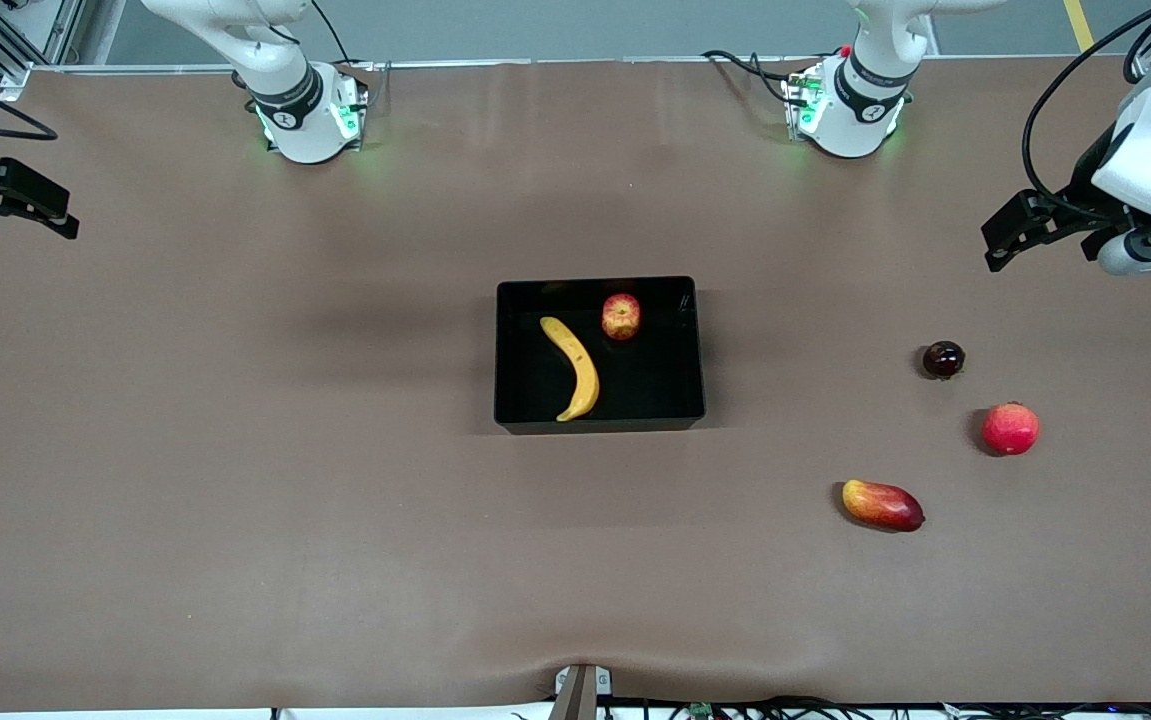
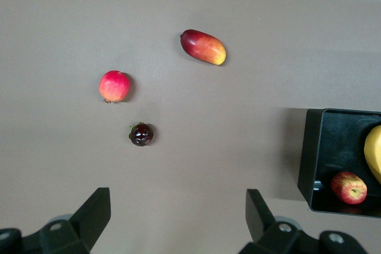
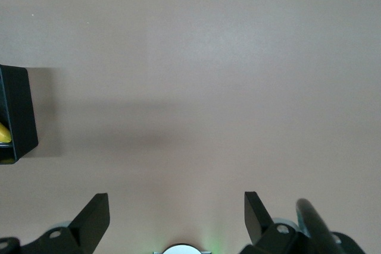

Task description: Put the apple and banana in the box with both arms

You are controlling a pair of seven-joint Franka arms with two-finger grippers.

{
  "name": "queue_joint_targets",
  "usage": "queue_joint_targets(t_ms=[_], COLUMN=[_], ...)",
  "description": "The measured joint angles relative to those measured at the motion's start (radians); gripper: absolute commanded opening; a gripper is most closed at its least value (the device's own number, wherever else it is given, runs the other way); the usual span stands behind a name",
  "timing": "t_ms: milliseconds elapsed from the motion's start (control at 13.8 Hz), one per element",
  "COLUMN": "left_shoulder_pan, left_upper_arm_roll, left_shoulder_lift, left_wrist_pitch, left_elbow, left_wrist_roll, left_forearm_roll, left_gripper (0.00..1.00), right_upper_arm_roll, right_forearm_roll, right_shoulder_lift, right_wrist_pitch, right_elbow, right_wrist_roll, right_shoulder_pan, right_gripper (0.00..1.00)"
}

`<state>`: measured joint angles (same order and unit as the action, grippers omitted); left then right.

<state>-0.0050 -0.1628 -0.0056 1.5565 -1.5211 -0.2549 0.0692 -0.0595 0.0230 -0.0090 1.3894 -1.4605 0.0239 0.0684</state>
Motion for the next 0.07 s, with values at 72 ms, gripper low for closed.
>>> queue_joint_targets(t_ms=[72], left_shoulder_pan=[0.001], left_upper_arm_roll=[0.0], left_shoulder_lift=[0.0], left_wrist_pitch=[0.0], left_elbow=[0.0], left_wrist_roll=[0.0], left_forearm_roll=[0.0], left_gripper=[1.0], right_upper_arm_roll=[0.0], right_forearm_roll=[0.0], right_shoulder_lift=[0.0], right_wrist_pitch=[0.0], right_elbow=[0.0], right_wrist_roll=[0.0], right_shoulder_pan=[0.0], right_gripper=[1.0])
